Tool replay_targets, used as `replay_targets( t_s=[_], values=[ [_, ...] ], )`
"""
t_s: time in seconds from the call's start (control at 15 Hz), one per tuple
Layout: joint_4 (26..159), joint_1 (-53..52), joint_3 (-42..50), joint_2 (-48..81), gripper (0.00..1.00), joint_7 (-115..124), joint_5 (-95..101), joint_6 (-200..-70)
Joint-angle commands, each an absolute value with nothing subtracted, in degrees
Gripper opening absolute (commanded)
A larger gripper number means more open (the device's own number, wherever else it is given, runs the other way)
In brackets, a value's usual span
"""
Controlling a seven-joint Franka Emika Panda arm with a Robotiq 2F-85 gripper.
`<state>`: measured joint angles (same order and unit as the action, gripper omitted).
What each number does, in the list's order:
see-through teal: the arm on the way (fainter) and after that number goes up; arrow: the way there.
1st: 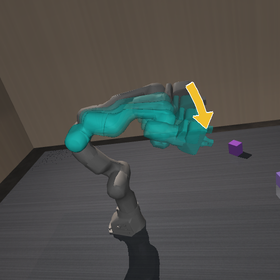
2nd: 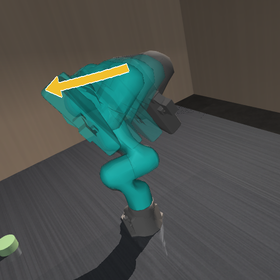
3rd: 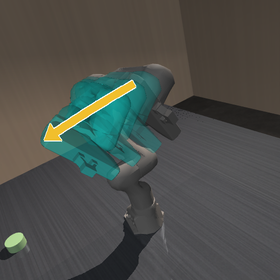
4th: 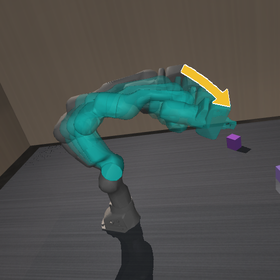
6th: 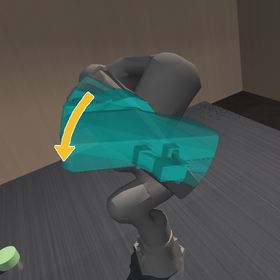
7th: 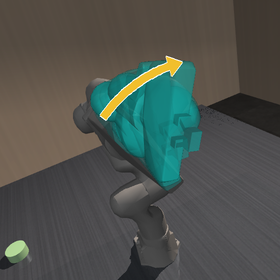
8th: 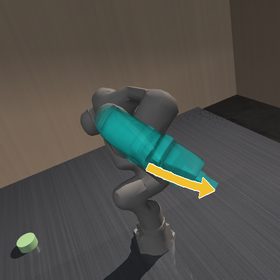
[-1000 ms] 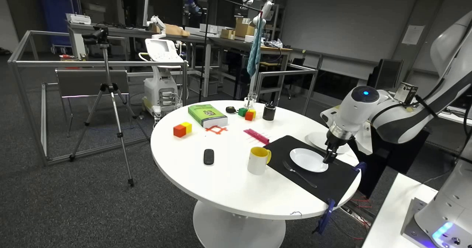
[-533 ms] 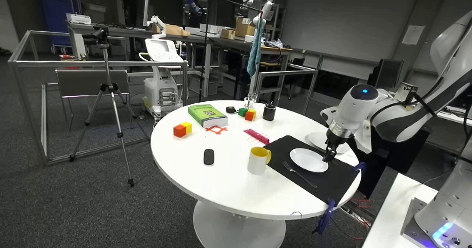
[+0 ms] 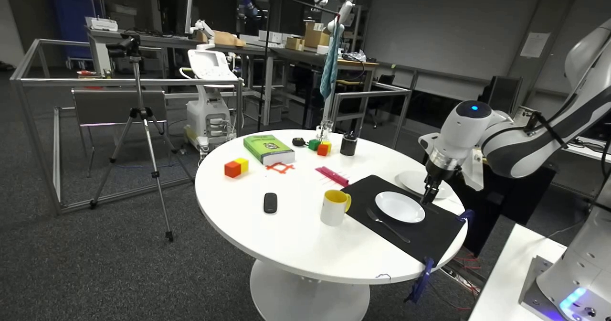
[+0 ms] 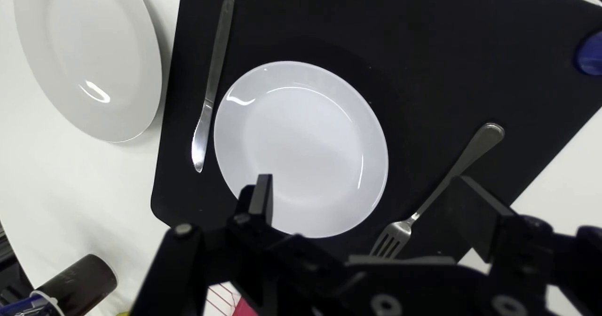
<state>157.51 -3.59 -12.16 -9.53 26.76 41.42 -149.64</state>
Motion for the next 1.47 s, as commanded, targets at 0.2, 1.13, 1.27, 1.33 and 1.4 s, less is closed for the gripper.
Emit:
replay_targets(
  t_s=[0.2,1.13,1.27,1.33,1.4],
  values=[
    [157.9,-3.42,-12.56,-10.61,1.0,28.48,42.59,-149.22],
    [148.55,-4.08,-18.65,2.51,1.0,47.15,59.0,-140.72],
    [146.96,-7.4,-15.7,5.36,1.0,49.04,60.78,-139.47],
    [146.21,-8.2,-15.12,6.82,1.0,50.02,61.58,-138.89],
    [145.52,-9.01,-14.57,8.04,1.0,50.91,62.1,-138.58]
  ],
)
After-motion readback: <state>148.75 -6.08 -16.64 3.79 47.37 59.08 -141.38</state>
